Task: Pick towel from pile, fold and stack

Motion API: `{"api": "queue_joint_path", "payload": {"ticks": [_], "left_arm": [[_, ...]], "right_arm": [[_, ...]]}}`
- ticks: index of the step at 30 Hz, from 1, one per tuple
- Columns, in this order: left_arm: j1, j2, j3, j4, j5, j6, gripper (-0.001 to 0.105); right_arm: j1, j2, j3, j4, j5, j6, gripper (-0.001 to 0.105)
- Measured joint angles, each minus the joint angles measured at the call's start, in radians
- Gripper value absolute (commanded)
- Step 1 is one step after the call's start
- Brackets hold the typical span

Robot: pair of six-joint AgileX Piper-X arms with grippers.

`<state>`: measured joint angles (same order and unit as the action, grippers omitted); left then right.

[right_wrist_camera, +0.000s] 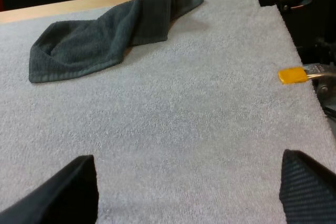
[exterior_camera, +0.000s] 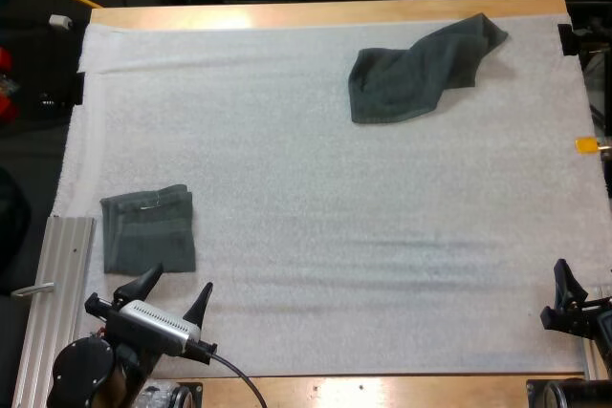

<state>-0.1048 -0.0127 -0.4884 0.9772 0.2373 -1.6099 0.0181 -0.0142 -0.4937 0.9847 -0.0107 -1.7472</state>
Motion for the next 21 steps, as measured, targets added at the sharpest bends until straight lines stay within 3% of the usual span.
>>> {"api": "queue_joint_path", "payload": {"ticks": [11,16,21], "left_arm": [[0.0,0.0,-0.01,-0.004,0.0,-0.007,0.063],[0.0,0.0,-0.059,-0.007,0.017,-0.007,0.063],[0.0,0.002,-0.105,-0.021,0.107,-0.02,0.063]], "right_arm": [[0.0,0.0,-0.067,0.0,-0.007,0.0,0.07],[0.0,0.003,-0.123,0.0,-0.079,0.005,0.07],[0.0,0.077,-0.189,0.0,-0.213,0.01,0.07]]}}
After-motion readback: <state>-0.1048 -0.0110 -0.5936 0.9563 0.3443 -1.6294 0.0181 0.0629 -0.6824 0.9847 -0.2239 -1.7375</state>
